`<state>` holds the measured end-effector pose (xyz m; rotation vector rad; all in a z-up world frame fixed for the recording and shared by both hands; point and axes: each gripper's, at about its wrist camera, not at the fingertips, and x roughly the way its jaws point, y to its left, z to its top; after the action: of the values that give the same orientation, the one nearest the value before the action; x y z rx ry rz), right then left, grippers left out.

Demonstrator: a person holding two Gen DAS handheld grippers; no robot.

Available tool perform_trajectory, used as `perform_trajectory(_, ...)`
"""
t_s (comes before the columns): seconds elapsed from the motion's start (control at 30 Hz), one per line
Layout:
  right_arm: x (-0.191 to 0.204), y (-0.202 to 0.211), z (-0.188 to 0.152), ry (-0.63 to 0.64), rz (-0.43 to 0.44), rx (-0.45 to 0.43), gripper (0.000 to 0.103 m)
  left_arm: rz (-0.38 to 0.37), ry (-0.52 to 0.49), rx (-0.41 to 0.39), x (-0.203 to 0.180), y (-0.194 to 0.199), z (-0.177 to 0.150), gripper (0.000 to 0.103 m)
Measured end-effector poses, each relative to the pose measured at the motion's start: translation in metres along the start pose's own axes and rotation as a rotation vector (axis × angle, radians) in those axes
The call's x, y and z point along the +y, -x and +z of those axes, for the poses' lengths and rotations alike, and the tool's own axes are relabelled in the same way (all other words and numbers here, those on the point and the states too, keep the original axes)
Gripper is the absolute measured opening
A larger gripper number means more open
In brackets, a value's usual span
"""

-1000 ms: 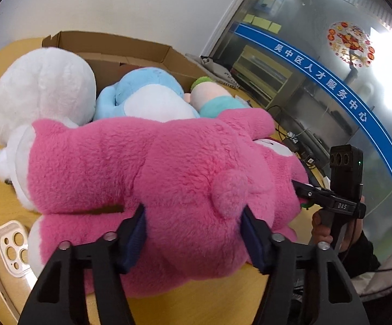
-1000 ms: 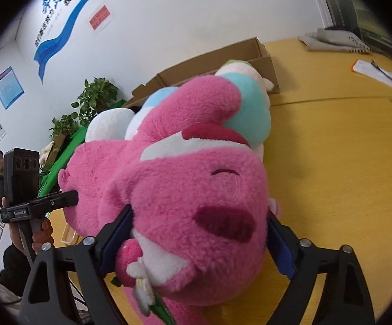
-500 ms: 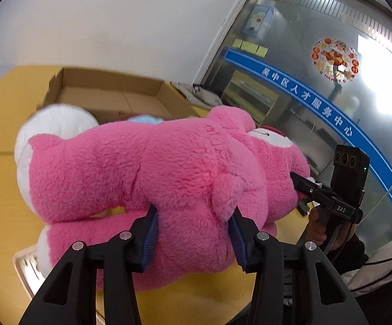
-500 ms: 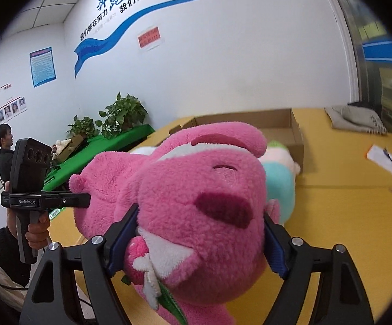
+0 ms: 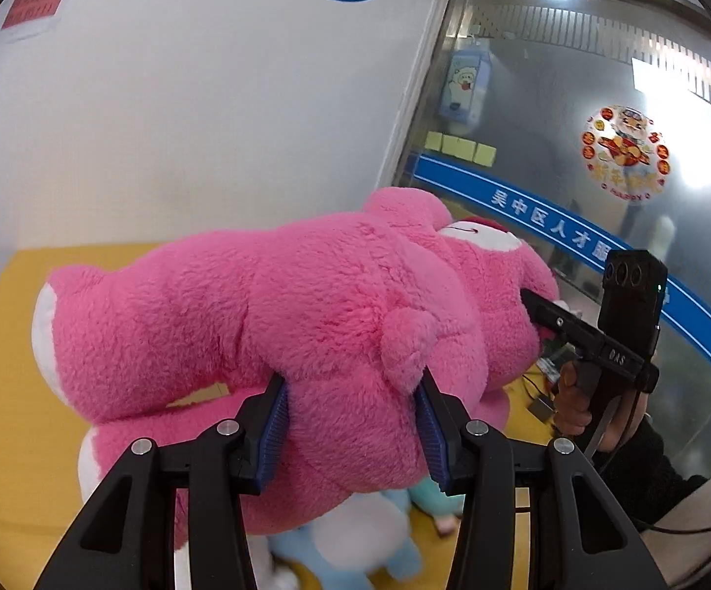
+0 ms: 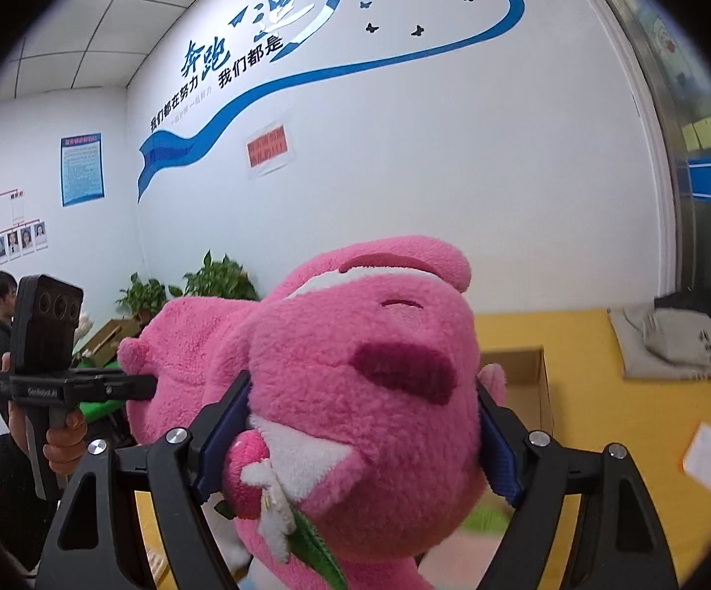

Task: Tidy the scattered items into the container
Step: 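Carry the pink bear over the cardboard box and open both tools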

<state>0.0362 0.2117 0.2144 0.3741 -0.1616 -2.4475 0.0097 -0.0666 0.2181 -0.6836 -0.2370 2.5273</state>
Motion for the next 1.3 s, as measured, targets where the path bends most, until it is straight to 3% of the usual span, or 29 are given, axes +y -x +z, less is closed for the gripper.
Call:
perform_trajectory(0.2, -0.041, -0.092, 0.06, -0.006, 0.017, -0.011, 0.081, 0.037, 0.042, 0.001, 0.065, -0.067, 0.081, 0.05)
perform_trajectory(0.27, -0.064, -0.122, 0.069, -0.012, 0.01, -0.038, 0.081, 0.055, 0.042, 0.006, 0.083, -0.098, 0.101, 0.05)
perform_trajectory(0.37, -0.11, -0.163, 0.065, -0.123, 0.001, -0.014, 0.081, 0.068, 0.052, 0.041, 0.111, -0.154, 0.114, 0.05)
perform_trajectory(0.5, -0.174, -0.22, 0.017, -0.265, -0.042, 0.132, 0.082, 0.099, 0.115, 0.183, 0.147, -0.232, 0.079, 0.048)
perform_trajectory(0.53, -0.187, -0.235, -0.002, -0.297, -0.069, 0.188, 0.083, 0.093, 0.136, 0.228, 0.156, -0.251, 0.063, 0.031)
perform_trajectory(0.6, -0.205, -0.262, -0.039, -0.34, -0.152, 0.304, 0.084, 0.048, 0.172, 0.35, 0.17, -0.288, 0.033, 0.014)
perform_trajectory(0.7, -0.216, -0.293, -0.078, -0.327, -0.326, 0.475, 0.087, 0.101, 0.138, 0.485, 0.173, -0.321, 0.004, 0.014)
perform_trajectory(0.8, -0.209, -0.287, -0.072, -0.29, -0.334, 0.458, 0.092, 0.105, 0.098, 0.482, 0.167, -0.312, 0.009, 0.016)
perform_trajectory(0.87, -0.201, -0.278, -0.061, -0.251, -0.322, 0.449, 0.092, 0.139, 0.071, 0.471, 0.164, -0.295, 0.015, 0.033)
perform_trajectory(0.9, -0.196, -0.276, -0.053, -0.241, -0.319, 0.453, 0.092, 0.16, 0.063, 0.46, 0.162, -0.285, 0.018, 0.049)
perform_trajectory(0.93, -0.192, -0.27, -0.046, -0.238, -0.318, 0.463, 0.092, 0.173, 0.059, 0.443, 0.157, -0.274, 0.021, 0.059)
perform_trajectory(1.0, -0.183, -0.254, -0.032, -0.248, -0.31, 0.464, 0.092, 0.17, 0.053, 0.393, 0.143, -0.245, 0.029, 0.063)
perform_trajectory(1.07, -0.169, -0.222, -0.023, -0.247, -0.28, 0.437, 0.096, 0.168, 0.042, 0.349, 0.133, -0.213, 0.031, 0.074)
perform_trajectory(1.13, -0.159, -0.193, -0.02, -0.215, -0.23, 0.421, 0.103, 0.196, 0.024, 0.297, 0.118, -0.18, 0.031, 0.095)
perform_trajectory(1.2, -0.146, -0.175, -0.027, -0.174, -0.211, 0.443, 0.103, 0.237, -0.006, 0.292, 0.112, -0.157, 0.02, 0.098)
perform_trajectory(1.27, -0.141, -0.171, -0.047, -0.168, -0.214, 0.513, 0.103, 0.252, 0.013, 0.349, 0.122, -0.149, 0.001, 0.096)
perform_trajectory(1.3, -0.142, -0.172, -0.059, -0.187, -0.211, 0.555, 0.103, 0.237, 0.048, 0.393, 0.128, -0.151, -0.009, 0.086)
